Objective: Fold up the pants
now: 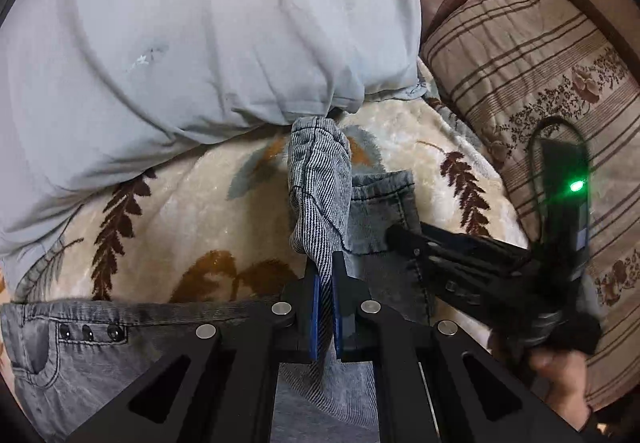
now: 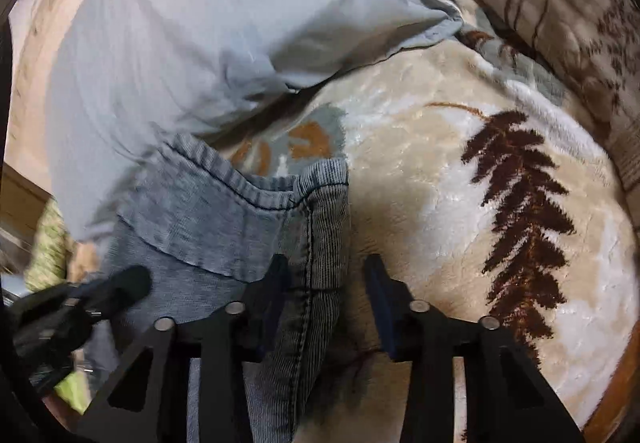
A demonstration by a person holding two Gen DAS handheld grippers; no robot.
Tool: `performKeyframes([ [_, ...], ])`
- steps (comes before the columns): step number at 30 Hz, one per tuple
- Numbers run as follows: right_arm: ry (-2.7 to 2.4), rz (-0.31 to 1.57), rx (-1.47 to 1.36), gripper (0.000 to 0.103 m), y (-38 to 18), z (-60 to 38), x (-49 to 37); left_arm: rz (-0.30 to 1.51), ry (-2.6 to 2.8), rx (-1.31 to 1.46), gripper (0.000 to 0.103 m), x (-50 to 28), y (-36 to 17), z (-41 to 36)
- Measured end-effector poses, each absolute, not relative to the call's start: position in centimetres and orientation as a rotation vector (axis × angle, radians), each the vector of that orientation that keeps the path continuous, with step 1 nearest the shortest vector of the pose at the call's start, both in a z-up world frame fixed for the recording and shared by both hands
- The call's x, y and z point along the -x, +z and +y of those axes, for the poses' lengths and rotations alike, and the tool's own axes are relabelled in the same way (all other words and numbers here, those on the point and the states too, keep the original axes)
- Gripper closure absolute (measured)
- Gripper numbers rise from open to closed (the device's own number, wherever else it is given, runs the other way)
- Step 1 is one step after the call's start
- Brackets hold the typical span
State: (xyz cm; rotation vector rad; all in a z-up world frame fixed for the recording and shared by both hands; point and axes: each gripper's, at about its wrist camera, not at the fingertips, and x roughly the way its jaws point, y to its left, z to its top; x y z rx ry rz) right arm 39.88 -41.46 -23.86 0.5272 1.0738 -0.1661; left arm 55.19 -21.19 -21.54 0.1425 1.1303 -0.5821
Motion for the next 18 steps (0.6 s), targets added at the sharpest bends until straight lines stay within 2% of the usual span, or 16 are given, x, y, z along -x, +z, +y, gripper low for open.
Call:
performKeyframes([
  [1,-0.185,1.070,-0.500,0.096,-23.8,-41.1,-39.9,1.131,-0.581,-0.136,0.099,-53.7,-20.8,-20.6],
  [5,-0.179,0.971,-0.549,0.097,-20.3,-41.6,-37.9,1.094,-0.603,-0.081,0.099,-51.9,-16.8,-20.0],
  [8,-0.192,0.862,-0.609,0.097,-15.9,-42.9,-32.9,1.025,-0.683,-0.061,0.098,-48.8,-12.8,-20.8],
  [11,-0.223,0.804,-0.761,0.097,-14.2,-44.3,-25.4,1.005,-0.720,-0.113,0.097,-44.9,-10.8,-23.1],
  [15,-0.298,0.815,-0.841,0.097,-15.5,-44.0,-19.6,1.045,-0.662,-0.242,0.092,-42.7,-12.8,-27.7],
  [18,-0.345,0.871,-0.901,0.089,-18.1,-45.1,-19.5,1.118,-0.606,-0.297,0.092,-43.0,-16.0,-30.2],
])
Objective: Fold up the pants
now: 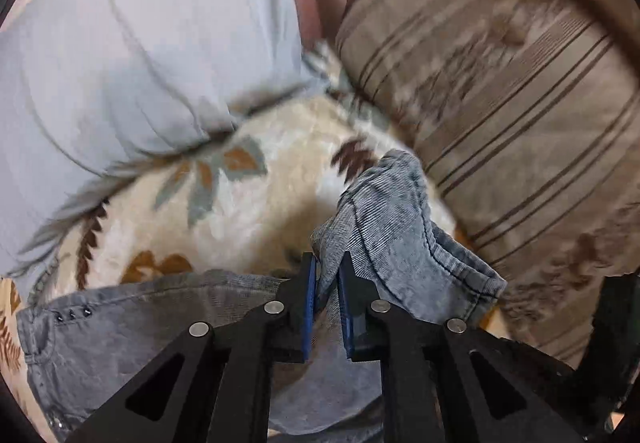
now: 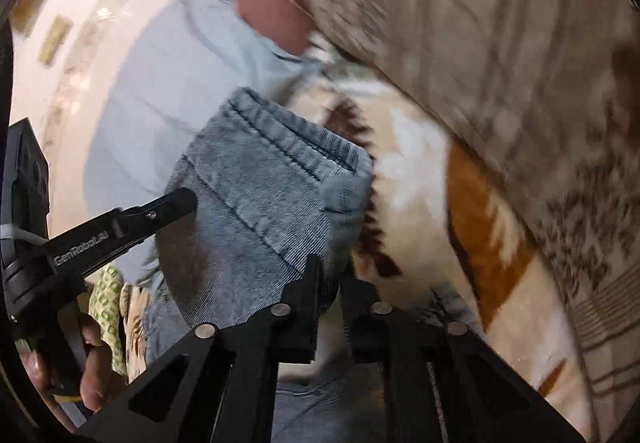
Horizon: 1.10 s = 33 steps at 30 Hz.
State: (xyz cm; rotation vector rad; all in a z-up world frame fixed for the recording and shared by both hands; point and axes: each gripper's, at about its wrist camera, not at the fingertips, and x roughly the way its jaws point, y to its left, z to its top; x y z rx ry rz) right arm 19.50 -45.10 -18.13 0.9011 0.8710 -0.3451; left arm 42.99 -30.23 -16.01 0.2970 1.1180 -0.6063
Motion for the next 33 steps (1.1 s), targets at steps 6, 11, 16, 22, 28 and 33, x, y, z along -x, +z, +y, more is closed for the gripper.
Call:
performKeyframes([
  [6,-0.346,0.870,-0.854,0.043,-17.5,-46.2,-20.5,1.025,-0.677,-0.159,0.042,-42.8,-12.6,-26.2],
  [11,-0.213,0.874,-0.750,0.040,-15.2,-46.6,-23.8,1.016,-0.614,-0.045,0.031,-45.6,-12.1,-19.8],
  [16,-0.142,1.008,-0.569,0.033,-16.0,-48.0,-31.0,1.090,-0.546,-0.007,0.032,-48.6,-16.1,-15.8],
  [22,-0.159,1.137,-0.441,0.034,-20.2,-48.9,-36.7,1.140,-0.534,-0.076,0.032,-50.5,-19.8,-15.3],
  [28,-0.153,1.242,-0.312,0.060,-24.1,-47.2,-38.6,1.212,-0.524,-0.062,0.032,-53.4,-23.3,-15.3],
  [33,-0.184,1.185,-0.201,0.090,-21.8,-45.4,-37.0,1.259,-0.524,-0.045,0.032,-54.6,-25.1,-15.6],
])
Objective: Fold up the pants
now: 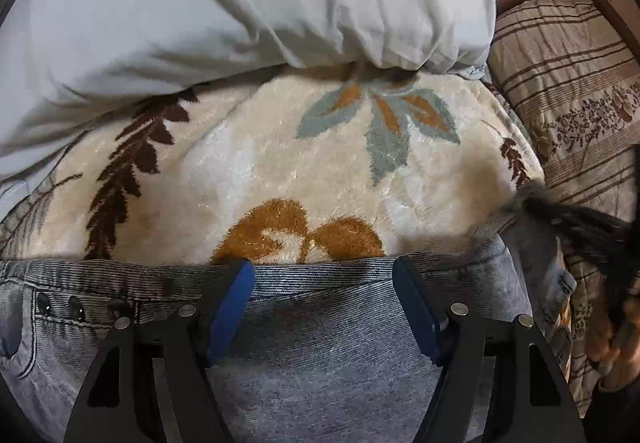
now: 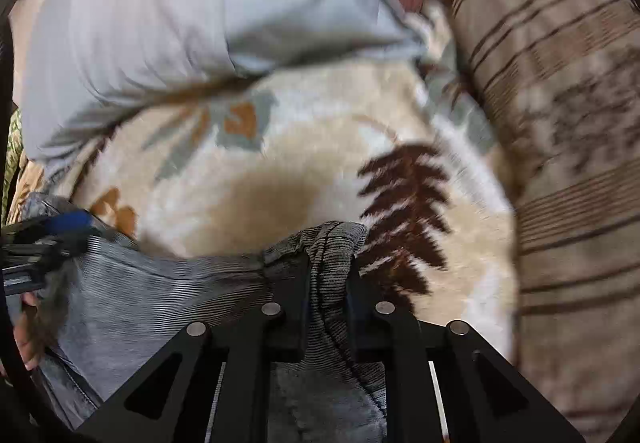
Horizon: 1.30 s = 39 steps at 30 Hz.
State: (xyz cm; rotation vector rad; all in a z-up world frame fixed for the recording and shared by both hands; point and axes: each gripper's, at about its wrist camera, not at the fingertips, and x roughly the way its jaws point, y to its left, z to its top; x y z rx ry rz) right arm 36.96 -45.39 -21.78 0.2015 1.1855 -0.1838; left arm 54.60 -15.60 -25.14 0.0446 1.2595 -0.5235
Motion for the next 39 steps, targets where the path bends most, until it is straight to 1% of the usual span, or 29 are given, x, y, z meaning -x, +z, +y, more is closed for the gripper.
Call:
performKeyframes([
  [4,-0.273,1.055,-0.246,0.091,-16.9,-46.7,-33.3,1.311,-0.506,-0.065,0.031,-55.6,-26.1,-16.9],
  [7,-0.349,0.987,-0.299,0.091,-14.9,-47.8,-30.1,1.331,-0.454,-0.099,0.030,-56.1,-26.6,-17.8],
  [11,-0.363,0.964,-0.370,0.091,-14.6,-48.2,-28.5,1.343,-0.395,-0.182,0.029,-55.9,-27.0,-19.6],
  [13,-0.373,0.967,-0.334,0.091,-14.9,-47.3,-28.7,1.330,-0.362,-0.237,0.033,-55.4,-27.3,-20.5],
  [14,-0.373,0.967,-0.327,0.091,-14.9,-47.2,-28.9,1.314,-0.356,-0.259,0.043,-55.0,-27.3,-20.9],
  [15,-0.373,0.962,-0.323,0.091,-14.8,-47.1,-29.0,1.307,-0.360,-0.262,0.059,-54.7,-27.2,-21.0],
  [16,-0.373,0.962,-0.327,0.091,-15.0,-47.0,-29.2,1.300,-0.370,-0.259,0.069,-54.4,-27.1,-21.1],
  [17,-0.374,0.961,-0.330,0.091,-15.2,-46.9,-29.2,1.295,-0.375,-0.265,0.084,-54.0,-27.0,-21.2],
  [18,-0.374,0.963,-0.333,0.091,-15.5,-47.1,-29.2,1.285,-0.380,-0.274,0.092,-53.7,-26.9,-21.2],
  [21,-0.353,0.964,-0.375,0.091,-16.3,-47.6,-29.1,1.252,-0.402,-0.297,0.099,-53.1,-26.9,-20.9],
  [24,-0.329,0.964,-0.428,0.091,-16.6,-48.3,-28.8,1.223,-0.432,-0.217,0.101,-52.8,-25.5,-19.4],
  [28,-0.281,0.924,-0.488,0.091,-15.4,-48.9,-27.8,1.136,-0.474,-0.158,0.101,-51.3,-22.0,-17.9],
  [31,-0.268,0.907,-0.499,0.091,-14.4,-48.7,-26.8,1.073,-0.479,-0.120,0.101,-48.9,-18.7,-16.2],
  [33,-0.237,0.869,-0.499,0.091,-13.3,-48.1,-25.9,1.020,-0.474,-0.094,0.101,-46.6,-16.3,-14.6],
  [35,-0.212,0.832,-0.484,0.091,-12.0,-46.9,-24.5,0.958,-0.462,-0.073,0.101,-42.5,-13.5,-12.6],
  [39,-0.151,0.781,-0.457,0.090,-11.1,-44.5,-20.0,0.885,-0.426,-0.048,0.101,-33.4,-10.8,-9.8],
])
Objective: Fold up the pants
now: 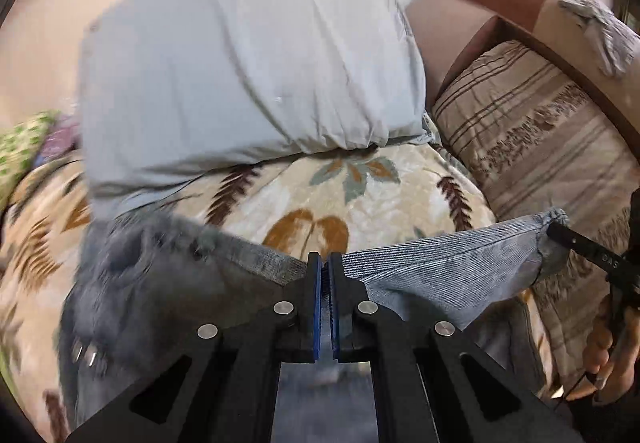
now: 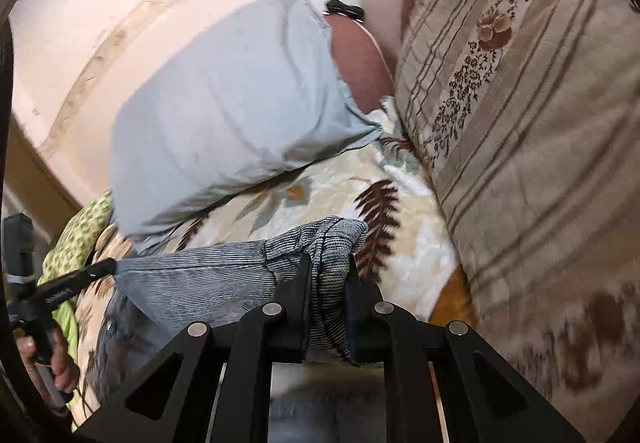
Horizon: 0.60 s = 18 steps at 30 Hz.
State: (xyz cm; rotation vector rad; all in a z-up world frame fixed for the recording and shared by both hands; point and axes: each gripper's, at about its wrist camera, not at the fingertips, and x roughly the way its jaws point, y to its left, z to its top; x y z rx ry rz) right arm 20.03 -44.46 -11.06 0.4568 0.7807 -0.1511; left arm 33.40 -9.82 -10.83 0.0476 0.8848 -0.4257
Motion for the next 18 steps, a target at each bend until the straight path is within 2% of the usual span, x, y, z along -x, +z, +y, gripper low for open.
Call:
performKeyframes([
  [3,-0.156,0.790,-0.441,0.090,-11.5,-43.0,-17.1,0.887,-0.404,-0.032,0.101,-26.4,-10.9,-8.0],
  [7,-0.171,0.828,-0.460,0.090,-13.2,-41.2,-12.5,0.975,-0.387,0.022,0.102,-20.1,-13.8,-6.3],
  [13,-0.236,0.925,-0.517,0.083,-15.9,-39.8,-9.1,1.029,-0.351,0.011,0.102,-16.0,-16.8,-5.2],
  [15,-0.222,0.957,-0.543,0.076,-16.2,-39.4,-8.8,1.051,-0.353,0.017,0.103,-16.1,-17.7,-5.4],
  [18,-0.237,0.976,-0.541,0.052,-15.8,-38.6,-7.7,1.055,-0.389,0.063,0.103,-15.2,-17.9,-5.1],
])
